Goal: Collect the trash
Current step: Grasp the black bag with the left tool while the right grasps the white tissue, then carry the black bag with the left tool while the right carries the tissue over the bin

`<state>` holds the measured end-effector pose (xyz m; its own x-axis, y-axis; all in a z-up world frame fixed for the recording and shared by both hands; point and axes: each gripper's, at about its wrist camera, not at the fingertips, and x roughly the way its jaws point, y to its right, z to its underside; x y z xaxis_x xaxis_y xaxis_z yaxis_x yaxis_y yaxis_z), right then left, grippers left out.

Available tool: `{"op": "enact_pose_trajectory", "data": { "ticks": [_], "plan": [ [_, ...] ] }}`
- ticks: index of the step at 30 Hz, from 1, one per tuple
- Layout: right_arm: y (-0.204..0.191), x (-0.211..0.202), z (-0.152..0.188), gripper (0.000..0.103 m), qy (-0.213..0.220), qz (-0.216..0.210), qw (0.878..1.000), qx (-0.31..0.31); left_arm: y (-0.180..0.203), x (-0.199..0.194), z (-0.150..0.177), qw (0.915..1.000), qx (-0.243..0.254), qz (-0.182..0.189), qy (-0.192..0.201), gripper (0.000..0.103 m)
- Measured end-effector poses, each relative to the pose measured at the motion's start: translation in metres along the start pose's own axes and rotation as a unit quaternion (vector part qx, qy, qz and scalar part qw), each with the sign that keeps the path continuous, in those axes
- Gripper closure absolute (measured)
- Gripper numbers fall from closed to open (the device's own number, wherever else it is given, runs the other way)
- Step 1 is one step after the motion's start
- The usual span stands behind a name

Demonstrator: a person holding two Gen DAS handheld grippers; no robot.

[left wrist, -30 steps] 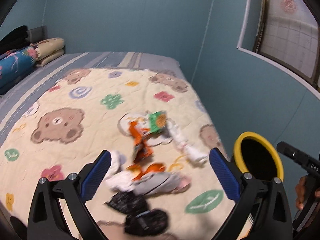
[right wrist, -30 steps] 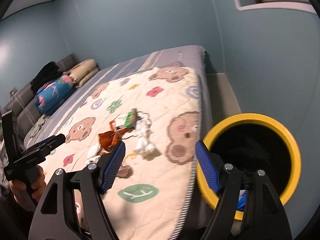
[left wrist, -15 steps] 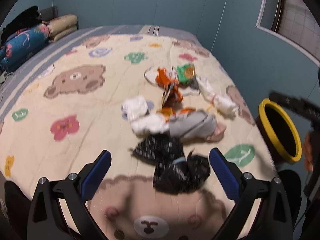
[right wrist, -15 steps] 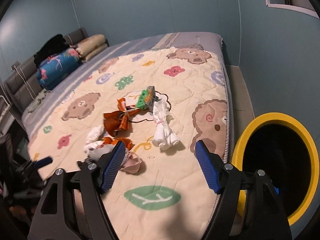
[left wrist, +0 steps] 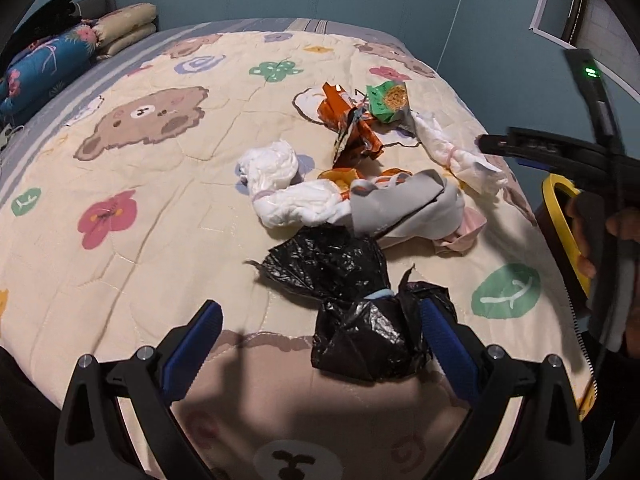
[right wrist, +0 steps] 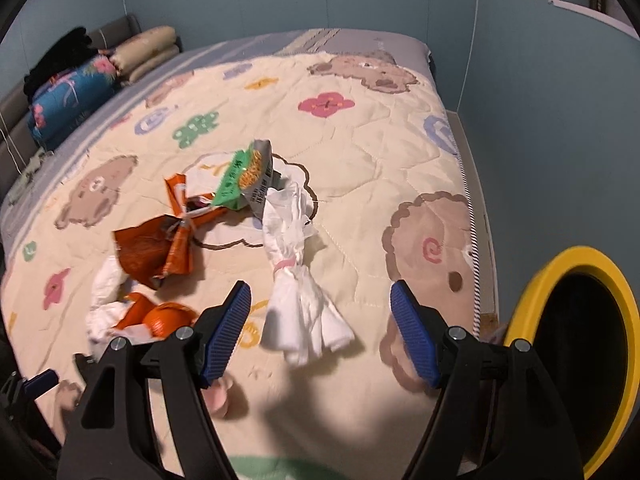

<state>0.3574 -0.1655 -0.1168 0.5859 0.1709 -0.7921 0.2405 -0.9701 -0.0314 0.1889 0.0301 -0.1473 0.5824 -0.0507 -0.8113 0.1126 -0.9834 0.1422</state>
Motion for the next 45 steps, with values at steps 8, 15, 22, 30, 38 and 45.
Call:
{"op": "enact_pose_trajectory", "data": {
  "ticks": [8,15,22,30,38,45],
  "plan": [
    [-0.006,0.043,-0.003,0.036,-0.028,0.028,0.999,-0.002,0.017,0.008,0.003,0.9996,0.029,-0.002,0.004,0.010],
    [-0.013,0.055,-0.001,0.059,-0.034,0.027,0.999,-0.011,0.028,0.013,0.005,0.9988,0.047,0.016,-0.008,0.037],
    [-0.022,0.058,0.003,0.086,-0.041,0.022,0.998,-0.029,0.042,0.011,0.015,0.9953,0.095,0.018,-0.003,0.070],
    [0.002,0.032,-0.001,0.090,-0.014,-0.040,0.999,0.027,0.031,-0.005,0.010,0.9957,0.081,0.044,0.002,0.077],
    [0.029,-0.005,0.003,0.090,-0.016,-0.149,0.984,0.099,0.015,-0.037,-0.001,0.9962,0.052,0.065,0.024,0.077],
    [0.039,-0.043,0.019,0.090,-0.021,-0.192,0.974,0.121,-0.002,-0.065,-0.022,0.9954,0.031,0.060,0.068,0.077]
  ]
}}
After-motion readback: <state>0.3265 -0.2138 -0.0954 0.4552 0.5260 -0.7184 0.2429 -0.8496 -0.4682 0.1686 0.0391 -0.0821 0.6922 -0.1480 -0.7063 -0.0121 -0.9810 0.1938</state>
